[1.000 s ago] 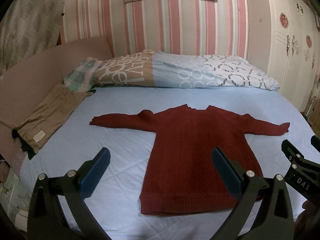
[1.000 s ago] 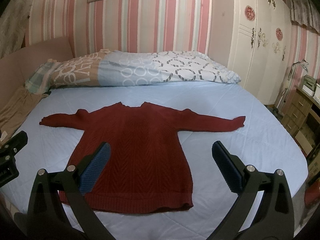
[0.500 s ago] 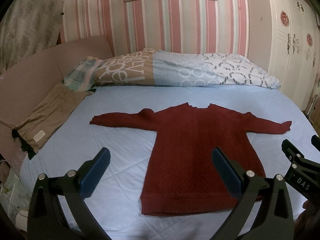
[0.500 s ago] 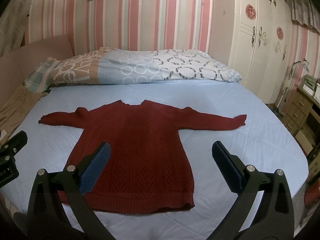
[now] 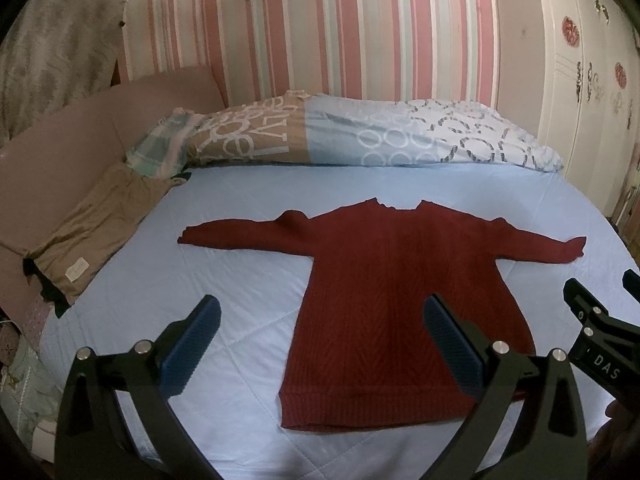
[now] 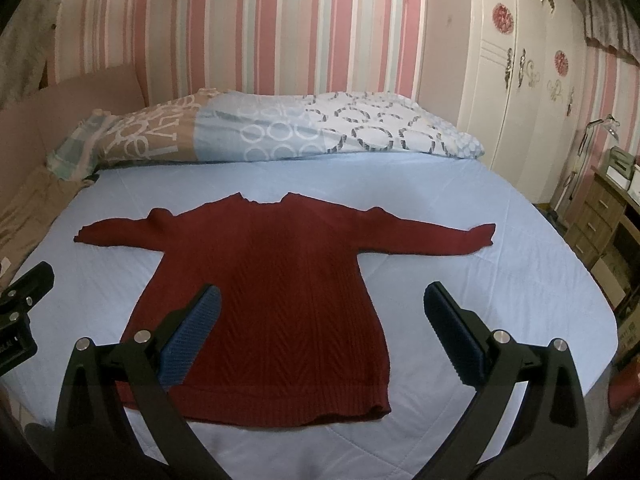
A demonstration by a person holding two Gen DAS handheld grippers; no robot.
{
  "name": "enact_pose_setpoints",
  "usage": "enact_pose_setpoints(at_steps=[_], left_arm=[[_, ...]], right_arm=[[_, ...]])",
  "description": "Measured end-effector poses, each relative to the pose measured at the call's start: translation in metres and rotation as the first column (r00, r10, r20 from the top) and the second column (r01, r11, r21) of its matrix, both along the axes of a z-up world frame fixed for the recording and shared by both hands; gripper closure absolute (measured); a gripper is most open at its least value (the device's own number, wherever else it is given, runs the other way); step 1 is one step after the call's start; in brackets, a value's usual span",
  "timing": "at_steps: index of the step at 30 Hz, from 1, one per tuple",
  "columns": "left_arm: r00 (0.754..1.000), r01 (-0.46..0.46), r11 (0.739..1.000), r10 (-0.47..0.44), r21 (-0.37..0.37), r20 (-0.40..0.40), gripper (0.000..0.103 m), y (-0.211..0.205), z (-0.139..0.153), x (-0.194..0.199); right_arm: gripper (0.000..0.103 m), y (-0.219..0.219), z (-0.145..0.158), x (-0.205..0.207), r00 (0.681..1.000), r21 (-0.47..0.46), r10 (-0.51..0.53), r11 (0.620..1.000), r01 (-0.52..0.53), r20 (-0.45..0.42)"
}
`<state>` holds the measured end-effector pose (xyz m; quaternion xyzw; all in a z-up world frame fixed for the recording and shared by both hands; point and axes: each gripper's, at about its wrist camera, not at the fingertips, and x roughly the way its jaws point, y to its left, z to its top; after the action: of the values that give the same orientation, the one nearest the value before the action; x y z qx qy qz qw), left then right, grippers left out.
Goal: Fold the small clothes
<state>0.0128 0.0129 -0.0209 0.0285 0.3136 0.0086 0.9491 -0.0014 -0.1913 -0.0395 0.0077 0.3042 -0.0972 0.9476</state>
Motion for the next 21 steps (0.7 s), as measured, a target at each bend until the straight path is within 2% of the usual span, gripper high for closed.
enact_pose_setpoints(at_steps=[8, 21], left_arm=[[1.0, 0.003, 1.0, -0.003, 0.014, -0.03, 0.001, -0.005, -0.009, 0.01], [0.996, 0.017, 1.0, -0.015, 0.022, -0.09, 0.002, -0.021, -0.03, 0.058]], right_arm=[[0.003, -0.001, -0.009, 0.011, 1.0, -0.004, 0.005, 1.0, -0.005, -0.029], [0.003, -0.014, -0.031, 0.049, 0.998, 0.01, -0.005, 1.0, 0.005, -0.068]])
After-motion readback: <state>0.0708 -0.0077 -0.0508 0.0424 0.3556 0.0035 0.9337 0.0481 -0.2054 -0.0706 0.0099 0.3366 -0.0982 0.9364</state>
